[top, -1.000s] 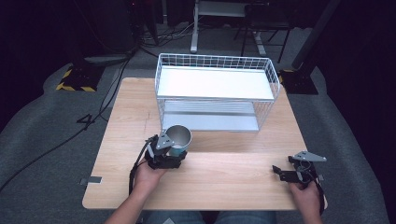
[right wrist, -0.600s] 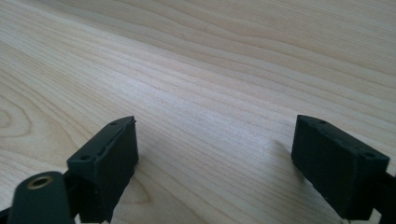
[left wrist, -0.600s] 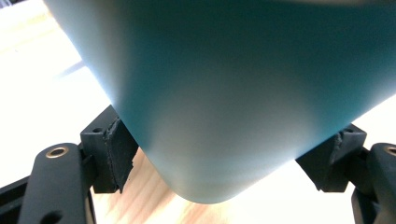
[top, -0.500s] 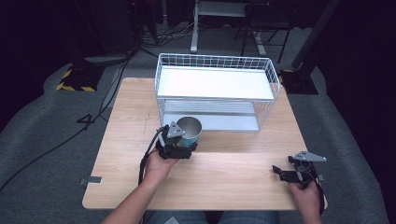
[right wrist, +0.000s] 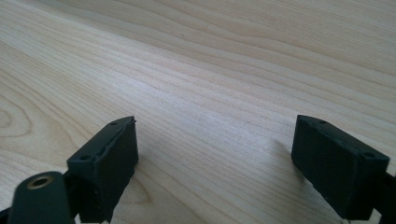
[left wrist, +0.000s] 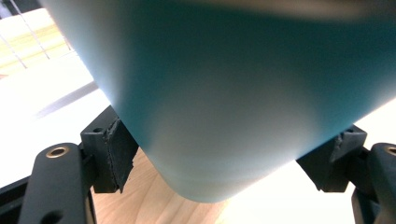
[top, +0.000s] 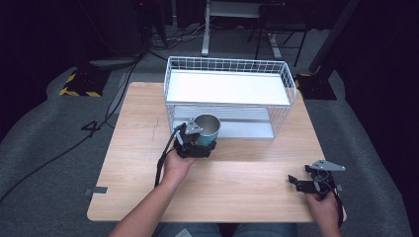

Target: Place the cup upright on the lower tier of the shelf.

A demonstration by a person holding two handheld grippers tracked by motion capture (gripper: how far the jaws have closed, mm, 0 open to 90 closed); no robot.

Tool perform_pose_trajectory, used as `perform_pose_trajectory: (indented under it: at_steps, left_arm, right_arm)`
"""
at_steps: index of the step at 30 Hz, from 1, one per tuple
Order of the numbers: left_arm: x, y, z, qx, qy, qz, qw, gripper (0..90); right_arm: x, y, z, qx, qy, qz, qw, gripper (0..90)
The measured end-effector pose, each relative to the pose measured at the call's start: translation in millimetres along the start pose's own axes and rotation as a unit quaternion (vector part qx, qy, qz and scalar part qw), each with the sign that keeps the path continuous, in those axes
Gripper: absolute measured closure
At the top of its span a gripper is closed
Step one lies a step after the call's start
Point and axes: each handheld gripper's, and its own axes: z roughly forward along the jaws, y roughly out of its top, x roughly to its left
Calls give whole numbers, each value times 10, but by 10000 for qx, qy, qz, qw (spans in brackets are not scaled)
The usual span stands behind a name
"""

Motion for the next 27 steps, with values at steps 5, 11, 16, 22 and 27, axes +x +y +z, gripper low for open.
perform_pose_trajectory:
  at_steps: [5,11,16,22,27]
  left_arm:
    - [11,63,136,-49,-5,-120,9999,230]
    - [29,112,301,-139,-25,-287,9995,230]
    - [21,167,429,-225,67,-280,9993,230]
    - [40,241,576,-353,158,-288,9988,230]
    - [42,294,729,-380,317,-283,9984,230]
  right_arm:
    - [0,0,0,-2,1,0,10000,150]
    - [0,0,0,-1,0,-2,10000,150]
    - [0,0,0,-1,1,-2,10000,152]
    - [0,0,0,-7,5,-15,10000,154]
    - [0,0,0,-7,5,-15,10000,154]
